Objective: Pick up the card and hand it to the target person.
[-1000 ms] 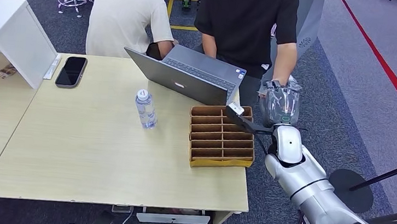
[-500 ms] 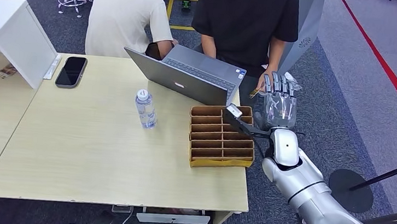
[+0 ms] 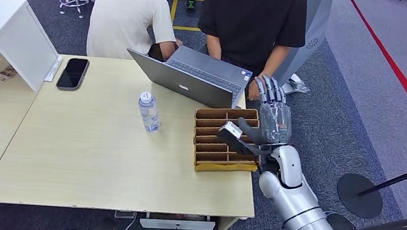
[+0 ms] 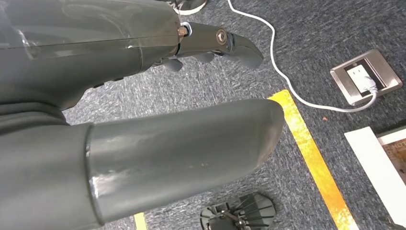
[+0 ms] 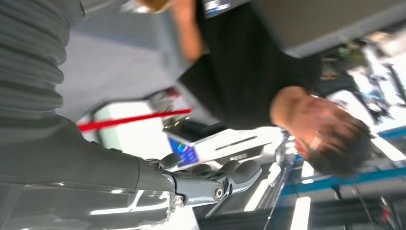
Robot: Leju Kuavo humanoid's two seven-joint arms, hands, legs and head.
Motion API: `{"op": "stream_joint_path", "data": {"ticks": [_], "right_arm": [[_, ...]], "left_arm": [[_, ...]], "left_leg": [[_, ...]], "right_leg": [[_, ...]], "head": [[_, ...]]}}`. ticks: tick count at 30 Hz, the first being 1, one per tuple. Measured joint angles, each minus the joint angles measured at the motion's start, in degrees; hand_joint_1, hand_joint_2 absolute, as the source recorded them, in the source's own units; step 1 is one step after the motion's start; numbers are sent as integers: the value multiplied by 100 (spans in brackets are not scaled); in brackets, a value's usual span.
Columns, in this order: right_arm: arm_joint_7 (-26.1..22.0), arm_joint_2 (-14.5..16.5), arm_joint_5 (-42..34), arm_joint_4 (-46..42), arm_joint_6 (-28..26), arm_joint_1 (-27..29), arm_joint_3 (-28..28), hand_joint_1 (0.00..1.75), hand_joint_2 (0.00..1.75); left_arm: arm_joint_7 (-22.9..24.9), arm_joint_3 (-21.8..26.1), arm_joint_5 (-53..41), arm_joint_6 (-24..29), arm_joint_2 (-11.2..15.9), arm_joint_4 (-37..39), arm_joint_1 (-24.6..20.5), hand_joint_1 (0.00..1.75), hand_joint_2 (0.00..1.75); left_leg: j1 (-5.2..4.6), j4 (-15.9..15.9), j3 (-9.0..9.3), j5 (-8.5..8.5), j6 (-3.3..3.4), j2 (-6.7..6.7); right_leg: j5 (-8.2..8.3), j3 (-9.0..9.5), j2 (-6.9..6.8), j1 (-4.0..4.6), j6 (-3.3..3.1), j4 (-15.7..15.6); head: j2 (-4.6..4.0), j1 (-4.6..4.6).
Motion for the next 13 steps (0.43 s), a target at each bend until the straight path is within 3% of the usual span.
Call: {"op": "stream_joint_path", "data": {"ticks": [7, 13], "right_arm": [[-1242, 784, -1703, -458, -1, 502, -1162, 0, 175], [-1734, 1038, -3780, -769, 0, 903, -1424, 0, 175]], "left_arm": [[-77, 4, 78, 45, 0, 0, 37, 0, 0], [-166, 25, 167, 78, 0, 0, 55, 0, 0]], "left_leg": [[-1, 0, 1, 1, -1, 2], [-3, 0, 0, 1, -1, 3]], "right_leg": [[0, 1, 0, -2, 0, 0], [0, 1, 0, -5, 0, -1]], "head": [[0, 3], [0, 1]]}}
